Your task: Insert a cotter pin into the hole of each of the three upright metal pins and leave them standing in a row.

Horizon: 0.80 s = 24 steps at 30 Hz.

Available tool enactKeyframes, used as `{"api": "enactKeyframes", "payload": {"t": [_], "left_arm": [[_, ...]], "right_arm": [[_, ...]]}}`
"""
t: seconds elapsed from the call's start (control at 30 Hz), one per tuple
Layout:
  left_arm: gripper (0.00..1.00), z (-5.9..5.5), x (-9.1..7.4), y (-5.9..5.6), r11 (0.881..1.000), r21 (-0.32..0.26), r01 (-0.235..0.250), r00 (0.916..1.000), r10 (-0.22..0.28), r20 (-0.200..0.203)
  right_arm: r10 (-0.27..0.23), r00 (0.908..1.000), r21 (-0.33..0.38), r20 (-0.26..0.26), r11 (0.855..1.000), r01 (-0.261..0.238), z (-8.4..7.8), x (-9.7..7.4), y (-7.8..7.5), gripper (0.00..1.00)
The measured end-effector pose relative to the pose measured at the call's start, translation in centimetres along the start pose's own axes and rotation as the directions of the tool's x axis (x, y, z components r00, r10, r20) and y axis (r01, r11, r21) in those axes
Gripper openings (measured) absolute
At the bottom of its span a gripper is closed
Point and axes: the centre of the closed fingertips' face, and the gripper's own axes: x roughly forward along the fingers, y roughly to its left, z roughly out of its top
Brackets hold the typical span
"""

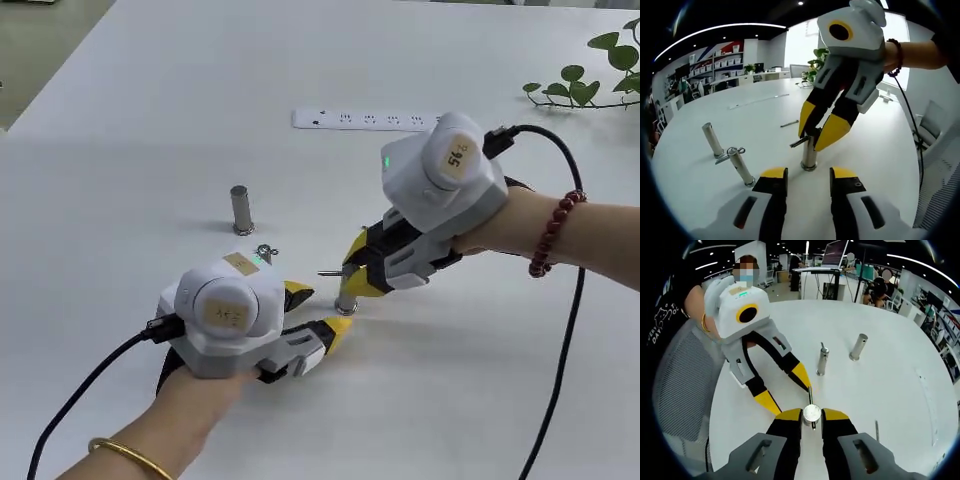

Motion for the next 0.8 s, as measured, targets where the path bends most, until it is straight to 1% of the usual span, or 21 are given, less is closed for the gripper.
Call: {"api": "enactKeyframes", "payload": {"t": [0.03, 0.07, 0.13, 0.3, 0.43, 0.57, 0.67, 0.8], "left_arm": [[0.31, 0.2, -0.2, -0.1, 1.000, -0.020, 0.003, 1.0000, -0.003, 0.009], [0.32, 0.2, -0.3, 0.0, 1.000, -0.022, 0.002, 0.9999, -0.001, 0.012], [0.33, 0.3, -0.8, 0.0, 1.000, -0.026, -0.003, 0.9998, 0.004, 0.020], [0.34, 0.1, -1.5, -0.1, 1.000, -0.020, -0.005, 0.9998, 0.006, 0.018], [0.36, 0.0, -1.8, -0.1, 1.000, -0.021, -0.006, 0.9998, 0.007, 0.017], [0.37, 0.6, -2.3, -0.2, 1.000, -0.010, -0.004, 0.9996, 0.004, 0.028], [0.39, 0.9, -2.8, 0.1, 1.000, -0.026, -0.007, 0.9991, 0.008, 0.042], [0.40, 0.6, -3.3, 0.6, 0.999, -0.041, -0.028, 0.9989, 0.029, 0.037]], "right_arm": [[0.000, 1.0000, -0.004, 0.006, 1.000, 0.000, 0.0, 0.0, 0.0, 0.09], [-0.002, 0.9999, -0.006, 0.013, 1.000, 0.002, 0.1, 0.0, -0.1, 0.09], [-0.002, 0.9995, -0.001, 0.031, 1.000, 0.002, 0.1, 0.1, -0.3, 0.09], [-0.003, 0.9986, 0.010, 0.053, 1.000, 0.003, 0.2, 0.0, -0.2, 0.09], [-0.004, 0.9983, 0.013, 0.059, 1.000, 0.003, 0.3, 0.0, 0.0, 0.08], [-0.003, 0.9981, 0.018, 0.061, 1.000, 0.002, 0.4, 0.0, 0.2, 0.08], [-0.006, 0.9980, 0.016, 0.063, 1.000, 0.005, 0.5, -0.1, 0.3, 0.08], [-0.013, 0.9972, 0.010, 0.074, 1.000, 0.013, 0.6, -0.1, 0.5, 0.08]]}}
